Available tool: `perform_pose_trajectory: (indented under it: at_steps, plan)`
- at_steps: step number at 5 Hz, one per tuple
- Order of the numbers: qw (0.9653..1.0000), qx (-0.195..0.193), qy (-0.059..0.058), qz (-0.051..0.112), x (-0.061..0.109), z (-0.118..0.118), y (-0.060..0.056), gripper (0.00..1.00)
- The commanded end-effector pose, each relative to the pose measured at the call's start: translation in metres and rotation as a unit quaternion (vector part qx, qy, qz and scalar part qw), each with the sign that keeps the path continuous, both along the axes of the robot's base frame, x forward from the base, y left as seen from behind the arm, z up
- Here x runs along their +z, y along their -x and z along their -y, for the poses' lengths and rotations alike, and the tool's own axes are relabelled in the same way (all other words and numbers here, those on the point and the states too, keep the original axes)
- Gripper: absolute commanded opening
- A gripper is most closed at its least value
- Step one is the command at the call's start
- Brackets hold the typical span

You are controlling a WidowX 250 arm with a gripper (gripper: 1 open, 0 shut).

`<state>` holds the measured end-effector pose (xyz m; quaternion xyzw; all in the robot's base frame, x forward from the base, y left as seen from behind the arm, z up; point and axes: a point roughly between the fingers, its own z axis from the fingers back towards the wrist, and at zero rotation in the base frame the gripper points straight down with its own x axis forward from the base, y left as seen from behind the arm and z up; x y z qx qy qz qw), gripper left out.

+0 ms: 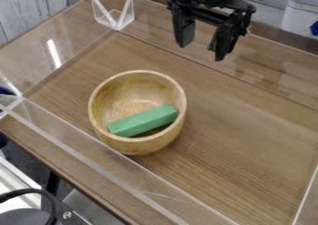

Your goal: Remove the green block from inside the brown bowl and put it on the table

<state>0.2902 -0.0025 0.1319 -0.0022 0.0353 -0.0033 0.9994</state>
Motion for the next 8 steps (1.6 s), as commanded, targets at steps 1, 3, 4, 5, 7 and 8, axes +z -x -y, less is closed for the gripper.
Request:
perform_pose_trajectory:
  at_steps: [1,3,4,5,7,8]
  plan:
    - [0.9998,-0.014,-0.011,-0.011,-0.011,-0.001,0.002,1.0]
    - [0.998,-0.048,-0.03,-0.028,-0.037,-0.014,0.034,1.0]
    - [0.9974,-0.054,-0.03,-0.038,-0.049,-0.021,0.054,1.0]
    - [0.9979,-0.047,-0.031,-0.032,-0.045,-0.025,0.069,1.0]
    - [0.9992,-0.028,-0.026,-0.01,-0.044,-0.053,0.082,1.0]
    - [0.9996,-0.019,-0.019,0.002,-0.046,-0.069,0.084,1.0]
